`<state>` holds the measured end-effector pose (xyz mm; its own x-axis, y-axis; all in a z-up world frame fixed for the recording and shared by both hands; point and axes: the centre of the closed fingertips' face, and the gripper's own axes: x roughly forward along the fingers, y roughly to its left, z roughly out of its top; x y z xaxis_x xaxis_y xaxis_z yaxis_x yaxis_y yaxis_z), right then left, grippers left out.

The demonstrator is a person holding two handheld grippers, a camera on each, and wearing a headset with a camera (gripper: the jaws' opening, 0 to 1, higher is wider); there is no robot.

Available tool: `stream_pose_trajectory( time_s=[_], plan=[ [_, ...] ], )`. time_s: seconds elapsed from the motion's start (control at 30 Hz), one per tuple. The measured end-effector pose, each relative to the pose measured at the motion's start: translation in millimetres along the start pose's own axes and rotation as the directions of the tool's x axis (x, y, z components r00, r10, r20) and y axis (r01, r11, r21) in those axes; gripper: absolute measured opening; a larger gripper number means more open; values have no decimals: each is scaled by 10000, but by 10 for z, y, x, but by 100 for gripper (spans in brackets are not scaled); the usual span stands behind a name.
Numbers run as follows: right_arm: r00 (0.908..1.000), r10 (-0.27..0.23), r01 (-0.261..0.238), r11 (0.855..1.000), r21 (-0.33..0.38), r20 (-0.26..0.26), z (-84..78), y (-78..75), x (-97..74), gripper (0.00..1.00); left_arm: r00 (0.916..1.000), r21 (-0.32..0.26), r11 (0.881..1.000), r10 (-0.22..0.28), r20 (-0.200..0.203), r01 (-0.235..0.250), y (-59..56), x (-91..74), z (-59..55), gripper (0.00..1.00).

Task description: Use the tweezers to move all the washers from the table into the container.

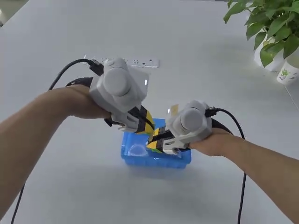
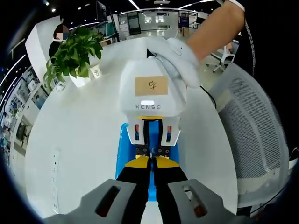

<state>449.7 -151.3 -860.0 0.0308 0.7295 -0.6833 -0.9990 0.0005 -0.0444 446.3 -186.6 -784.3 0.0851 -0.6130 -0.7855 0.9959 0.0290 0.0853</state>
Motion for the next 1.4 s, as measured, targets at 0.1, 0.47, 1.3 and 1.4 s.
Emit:
stream_pose_trajectory(
  time_s=[0.1,0.47,1.3,1.4],
  plan=[
    [9998,40,-42,10000,-76,-185,-43,13,17,10,10000,-19,10000,12,-17,-12,-18,20,-42,5],
    [9993,80,-83,9999,-71,-376,-100,29,29,10,9999,-206,9998,-5,156,8,-30,58,-46,6],
    [9771,-661,510,9956,789,2022,306,97,-336,13,9798,-1025,9942,523,1929,-329,-82,-332,304,5],
    [9747,-744,621,9960,643,2108,347,119,-426,11,9741,-1097,9931,643,2170,-411,-114,-390,331,5]
  ],
)
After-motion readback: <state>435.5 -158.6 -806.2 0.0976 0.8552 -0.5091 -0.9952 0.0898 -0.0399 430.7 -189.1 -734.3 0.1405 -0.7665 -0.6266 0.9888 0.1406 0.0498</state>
